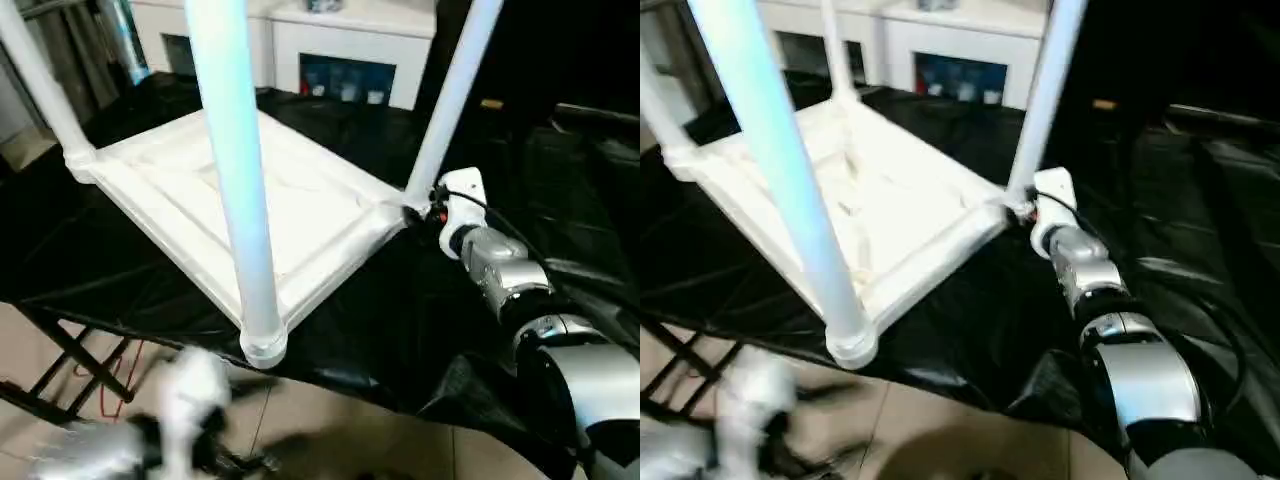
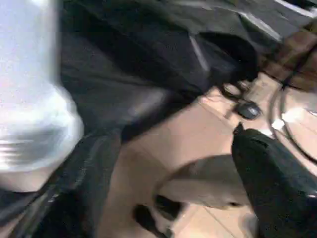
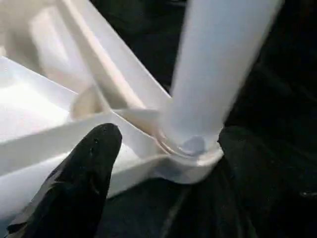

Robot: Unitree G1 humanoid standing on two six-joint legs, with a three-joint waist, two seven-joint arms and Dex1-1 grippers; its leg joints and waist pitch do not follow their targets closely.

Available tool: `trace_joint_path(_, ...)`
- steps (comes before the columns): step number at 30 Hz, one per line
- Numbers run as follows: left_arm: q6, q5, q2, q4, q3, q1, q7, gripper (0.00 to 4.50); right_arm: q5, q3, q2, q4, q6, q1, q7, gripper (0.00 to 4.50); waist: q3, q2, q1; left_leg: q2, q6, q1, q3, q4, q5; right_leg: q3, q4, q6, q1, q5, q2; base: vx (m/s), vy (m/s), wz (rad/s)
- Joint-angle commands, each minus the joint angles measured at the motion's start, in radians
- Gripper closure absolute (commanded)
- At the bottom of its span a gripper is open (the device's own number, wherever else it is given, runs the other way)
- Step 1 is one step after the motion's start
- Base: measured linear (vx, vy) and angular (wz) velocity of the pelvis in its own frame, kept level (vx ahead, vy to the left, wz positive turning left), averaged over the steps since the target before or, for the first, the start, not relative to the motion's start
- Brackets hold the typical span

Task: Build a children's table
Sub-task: Rotate table base

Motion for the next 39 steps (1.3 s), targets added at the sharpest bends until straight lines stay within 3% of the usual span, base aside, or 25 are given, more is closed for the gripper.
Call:
trace_joint_path(1, 0.016, -0.063, 0.043, 0.026, 0.064, -0.004, -0.033, 0.11, -0.002, 0.007, -0.007, -0.013, -0.021, -0.014, 0.042, 0.81, -0.053, 0.008, -0.001, 0.012, 0.010, 0.011, -0.001, -0.071, -0.307, 0.026, -0.064, -0.190, 0.030, -0.295, -0.018, 0.000, 0.000, 0.00)
trace_joint_path(2, 0.016, -0.065, 0.044, 0.027, 0.066, -0.005, -0.034, 0.03, -0.002, 0.007, -0.008, -0.014, -0.021, -0.014, 0.043, 0.81, -0.053, 0.006, -0.002, 0.012, 0.010, 0.010, -0.002, -0.072, -0.313, 0.026, -0.063, -0.192, 0.031, -0.295, -0.016, 0.000, 0.000, 0.00)
trace_joint_path(4, 0.036, -0.126, 0.101, 0.074, 0.149, -0.024, -0.083, 0.00, 0.001, 0.006, -0.022, -0.050, -0.027, 0.017, 0.094, 0.81, -0.053, 0.009, 0.000, 0.010, 0.008, 0.011, -0.003, -0.072, -0.331, 0.027, -0.063, -0.195, 0.030, -0.307, -0.017, 0.000, 0.000, 0.00)
trace_joint_path(8, 0.026, -0.141, 0.101, 0.114, 0.191, -0.100, -0.072, 0.00, 0.007, 0.020, -0.037, -0.122, -0.006, 0.086, 0.179, 0.81, -0.053, 0.014, 0.010, 0.013, 0.003, 0.022, -0.002, -0.073, -0.330, 0.030, -0.064, -0.202, 0.027, -0.277, -0.014, 0.000, 0.000, 0.00)
trace_joint_path(11, 0.007, -0.144, 0.066, 0.146, 0.181, -0.173, -0.042, 0.00, 0.003, 0.052, -0.038, -0.201, 0.022, 0.156, 0.231, 0.81, -0.056, 0.013, 0.011, 0.012, -0.001, 0.013, -0.004, -0.074, -0.301, 0.030, -0.058, -0.209, 0.039, -0.253, -0.017, 0.000, 0.000, 0.00)
trace_joint_path(12, -0.004, -0.144, 0.035, 0.167, 0.160, -0.228, -0.017, 0.00, -0.001, 0.079, -0.036, -0.266, 0.049, 0.210, 0.263, 0.81, -0.057, 0.016, 0.013, 0.012, -0.001, 0.015, -0.002, -0.072, -0.292, 0.031, -0.060, -0.211, 0.038, -0.242, -0.016, 0.000, 0.000, 0.00)
trace_joint_path(14, -0.014, -0.134, 0.009, 0.194, 0.127, -0.280, 0.008, 0.00, -0.007, 0.101, -0.030, -0.318, 0.072, 0.255, 0.280, 0.81, -0.059, 0.016, 0.021, 0.013, 0.000, 0.014, -0.002, -0.071, -0.266, 0.032, -0.057, -0.216, 0.042, -0.208, -0.017, 0.000, 0.000, 0.00)
trace_joint_path(15, -0.014, -0.134, 0.009, 0.194, 0.127, -0.280, 0.008, 0.00, -0.007, 0.101, -0.030, -0.318, 0.072, 0.255, 0.280, 0.81, -0.063, 0.020, 0.022, 0.013, -0.003, 0.012, -0.004, -0.071, -0.252, 0.030, -0.054, -0.221, 0.047, -0.190, -0.018, 0.000, 0.000, 0.00)
trace_joint_path(16, -0.018, -0.129, 0.006, 0.206, 0.113, -0.297, 0.014, 0.00, -0.010, 0.106, -0.027, -0.329, 0.077, 0.266, 0.281, 0.81, -0.064, 0.011, 0.019, 0.011, 0.004, 0.006, -0.005, -0.070, -0.241, 0.029, -0.051, -0.229, 0.052, -0.183, -0.019, 0.000, 0.000, 0.00)
trace_joint_path(17, -0.018, -0.129, 0.006, 0.206, 0.113, -0.297, 0.014, 0.00, -0.010, 0.106, -0.027, -0.329, 0.077, 0.266, 0.281, 0.81, -0.064, 0.010, 0.020, 0.010, 0.006, 0.004, -0.005, -0.070, -0.238, 0.030, -0.052, -0.227, 0.052, -0.195, -0.021, 0.000, 0.000, 0.00)
trace_joint_path(19, -0.030, -0.123, -0.070, 0.267, 0.043, -0.393, 0.035, 0.00, -0.034, 0.112, 0.013, -0.320, 0.076, 0.290, 0.216, 0.81, -0.063, 0.032, 0.015, 0.009, -0.005, 0.013, -0.005, -0.068, -0.263, 0.031, -0.058, -0.228, 0.045, -0.238, -0.022, 0.000, 0.000, 0.00)
trace_joint_path(20, -0.030, -0.123, -0.070, 0.267, 0.043, -0.393, 0.035, 0.00, -0.034, 0.112, 0.013, -0.320, 0.076, 0.290, 0.216, 0.81, -0.062, 0.027, 0.012, 0.009, -0.008, 0.015, -0.004, -0.068, -0.282, 0.031, -0.064, -0.225, 0.042, -0.264, -0.022, 0.000, 0.000, 0.00)
trace_joint_path(21, -0.034, -0.121, -0.102, 0.290, 0.022, -0.428, 0.041, 0.00, -0.044, 0.112, 0.027, -0.324, 0.082, 0.298, 0.190, 0.81, -0.062, 0.031, 0.014, 0.009, -0.012, 0.014, -0.007, -0.069, -0.285, 0.031, -0.062, -0.224, 0.044, -0.270, -0.025, 0.000, 0.000, 0.00)
trace_joint_path(23, -0.034, -0.121, -0.102, 0.290, 0.022, -0.428, 0.041, 0.00, -0.044, 0.112, 0.027, -0.324, 0.082, 0.298, 0.190, 0.81, -0.064, 0.027, 0.010, 0.009, -0.015, 0.009, -0.009, -0.070, -0.277, 0.030, -0.061, -0.220, 0.048, -0.264, -0.025, 0.000, 0.000, 0.00)
trace_joint_path(24, -0.041, -0.107, -0.134, 0.319, -0.006, -0.464, 0.047, 0.00, -0.051, 0.109, 0.043, -0.316, 0.080, 0.296, 0.161, 0.81, -0.063, 0.032, 0.006, 0.008, -0.013, 0.005, -0.011, -0.071, -0.267, 0.029, -0.060, -0.217, 0.051, -0.257, -0.024, 0.000, 0.000, 0.00)
trace_joint_path(25, -0.081, -0.054, -0.183, 0.396, -0.050, -0.522, 0.063, 0.00, -0.054, 0.110, 0.066, -0.311, 0.086, 0.287, 0.130, 0.81, -0.066, 0.042, 0.008, 0.008, -0.012, 0.016, -0.008, -0.066, -0.265, 0.030, -0.061, -0.223, 0.044, -0.240, -0.023, 0.000, 0.000, 0.00)
trace_joint_path(27, -0.121, -0.007, -0.236, 0.484, -0.098, -0.584, 0.074, 0.00, -0.059, 0.115, 0.089, -0.303, 0.094, 0.274, 0.100, 0.81, -0.066, 0.039, 0.010, 0.005, -0.008, 0.022, -0.005, -0.065, -0.280, 0.029, -0.069, -0.222, 0.040, -0.252, -0.019, 0.000, 0.000, 0.00)
trace_joint_path(30, -0.157, 0.030, -0.272, 0.554, -0.137, -0.631, 0.092, 0.00, -0.064, 0.127, 0.103, -0.298, 0.101, 0.267, 0.082, 0.81, -0.069, 0.039, 0.010, 0.007, -0.009, 0.007, -0.012, -0.069, -0.262, 0.029, -0.062, -0.217, 0.054, -0.244, -0.028, 0.000, 0.000, 0.00)
trace_joint_path(31, -0.166, 0.042, -0.294, 0.588, -0.161, -0.656, 0.093, 0.00, -0.068, 0.132, 0.108, -0.286, 0.099, 0.261, 0.076, 0.81, -0.068, 0.035, 0.007, 0.007, -0.005, 0.008, -0.012, -0.069, -0.253, 0.027, -0.064, -0.214, 0.052, -0.238, -0.027, 0.000, 0.000, 0.00)
trace_joint_path(34, -0.204, 0.074, -0.343, 0.670, -0.215, -0.714, 0.104, 0.00, -0.071, 0.126, 0.117, -0.273, 0.103, 0.254, 0.055, 0.81, -0.070, 0.035, 0.005, 0.006, 0.003, 0.006, -0.009, -0.065, -0.233, 0.028, -0.062, -0.229, 0.055, -0.201, -0.026, 0.000, 0.000, 0.00)
trace_joint_path(35, -0.231, 0.096, -0.372, 0.719, -0.242, -0.747, 0.114, 0.00, -0.076, 0.122, 0.118, -0.266, 0.103, 0.251, 0.038, 0.81, -0.070, 0.040, 0.007, 0.005, 0.002, 0.007, -0.009, -0.065, -0.232, 0.027, -0.063, -0.229, 0.054, -0.204, -0.026, 0.000, 0.000, 0.00)
trace_joint_path(37, -0.273, 0.136, -0.428, 0.820, -0.274, -0.808, 0.144, 0.00, -0.082, 0.109, 0.117, -0.258, 0.104, 0.245, 0.006, 0.81, -0.071, 0.038, 0.006, 0.005, 0.005, 0.010, -0.007, -0.063, -0.239, 0.027, -0.066, -0.232, 0.053, -0.205, -0.025, 0.000, 0.000, 0.00)
trace_joint_path(39, -0.273, 0.136, -0.428, 0.820, -0.274, -0.808, 0.144, 0.00, -0.082, 0.109, 0.117, -0.258, 0.104, 0.245, 0.006, 0.81, -0.072, 0.036, 0.008, 0.006, 0.003, 0.008, -0.010, -0.064, -0.238, 0.027, -0.064, -0.231, 0.058, -0.204, -0.029, 0.000, 0.000, 0.00)
